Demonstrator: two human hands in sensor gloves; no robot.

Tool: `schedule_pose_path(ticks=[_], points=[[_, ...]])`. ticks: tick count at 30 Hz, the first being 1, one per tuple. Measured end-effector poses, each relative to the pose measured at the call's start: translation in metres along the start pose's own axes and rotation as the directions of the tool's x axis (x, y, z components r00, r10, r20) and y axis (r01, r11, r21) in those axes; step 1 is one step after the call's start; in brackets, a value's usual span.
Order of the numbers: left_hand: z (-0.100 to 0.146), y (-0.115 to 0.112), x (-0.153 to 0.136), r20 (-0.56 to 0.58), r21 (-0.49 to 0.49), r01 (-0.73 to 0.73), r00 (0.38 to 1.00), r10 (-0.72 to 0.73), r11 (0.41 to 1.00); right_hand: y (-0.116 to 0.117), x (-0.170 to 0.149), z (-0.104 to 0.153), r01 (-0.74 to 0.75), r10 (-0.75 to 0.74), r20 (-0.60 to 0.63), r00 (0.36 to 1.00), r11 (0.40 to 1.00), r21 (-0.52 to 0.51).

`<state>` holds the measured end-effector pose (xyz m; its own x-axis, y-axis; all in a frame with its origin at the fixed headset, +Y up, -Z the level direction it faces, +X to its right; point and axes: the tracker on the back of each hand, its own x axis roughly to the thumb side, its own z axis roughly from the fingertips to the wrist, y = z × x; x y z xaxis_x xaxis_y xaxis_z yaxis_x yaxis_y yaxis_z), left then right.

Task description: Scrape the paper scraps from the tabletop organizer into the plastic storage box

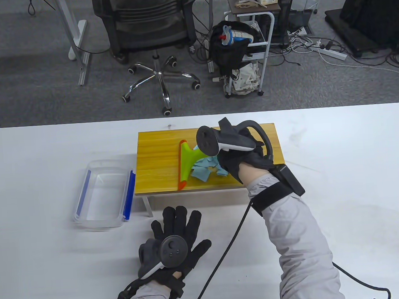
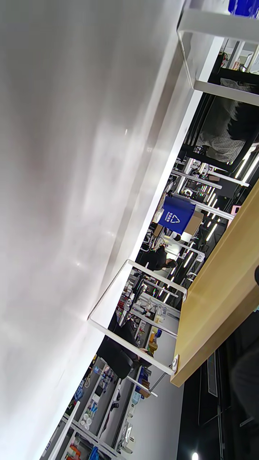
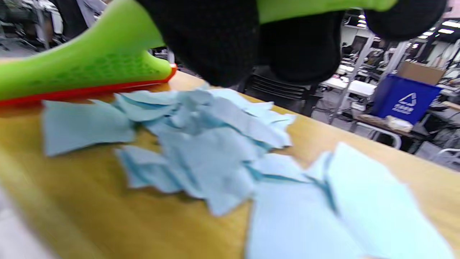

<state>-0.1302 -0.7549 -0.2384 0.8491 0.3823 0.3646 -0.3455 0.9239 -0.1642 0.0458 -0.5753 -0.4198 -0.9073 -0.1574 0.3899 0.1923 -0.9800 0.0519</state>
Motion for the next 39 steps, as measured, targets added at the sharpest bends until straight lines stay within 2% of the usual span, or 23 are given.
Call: schedule_pose_path(ticks=[9,11,13,16,19,21,23,26,29,33,36,39], points=[[0.000,0.000,0.000,-0.001,-0.001,-0.001,1.000,0.001,1.000,-0.004,-0.024,0.001,-0.058,0.059,-0.110,0.992,0.998,0.020],[0.000,0.000,0.000,-0.001,-0.001,0.000,1.000,0.000,1.000,-0.008,-0.031,0.004,0.003,-0.007,-0.144,0.990,1.000,-0.025],[0.000,0.000,0.000,-0.002,0.001,-0.002,1.000,0.002,1.000,-0.011,-0.040,0.007,0.117,-0.133,-0.172,0.976,0.988,-0.102],[0.000,0.000,-0.001,-0.003,-0.001,-0.004,1.000,0.004,1.000,-0.009,-0.042,0.008,0.216,-0.237,-0.194,0.952,0.969,-0.124],[0.000,0.000,0.000,-0.002,-0.001,-0.004,1.000,0.004,1.000,-0.004,-0.030,0.007,0.108,-0.131,-0.184,0.974,0.986,-0.130],[0.000,0.000,-0.001,-0.003,-0.003,-0.005,1.000,0.005,1.000,0.003,-0.020,0.006,0.000,-0.020,-0.187,0.982,0.994,-0.108],[0.000,0.000,-0.001,-0.005,-0.004,-0.007,1.000,0.007,1.000,0.009,-0.015,0.006,-0.037,0.023,-0.192,0.981,0.997,-0.067],[0.000,0.000,-0.001,-0.009,-0.004,-0.010,1.000,0.010,1.000,0.009,-0.016,0.010,-0.065,0.049,-0.209,0.977,0.995,-0.072],[0.000,0.000,-0.001,-0.010,-0.004,-0.010,1.000,0.010,1.000,0.007,-0.023,0.015,-0.060,0.053,-0.259,0.964,0.998,-0.020],[0.000,-0.001,-0.001,-0.011,-0.007,-0.009,1.000,0.009,1.000,0.008,-0.030,0.020,-0.038,0.036,-0.297,0.954,0.999,0.000],[0.000,-0.001,-0.002,-0.013,-0.005,-0.008,1.000,0.008,1.000,0.005,-0.035,0.027,-0.009,-0.014,-0.286,0.958,0.997,-0.079],[0.000,0.000,-0.002,-0.017,-0.005,-0.011,1.000,0.011,1.000,-0.002,-0.040,0.033,0.124,-0.155,-0.193,0.969,0.979,-0.162]])
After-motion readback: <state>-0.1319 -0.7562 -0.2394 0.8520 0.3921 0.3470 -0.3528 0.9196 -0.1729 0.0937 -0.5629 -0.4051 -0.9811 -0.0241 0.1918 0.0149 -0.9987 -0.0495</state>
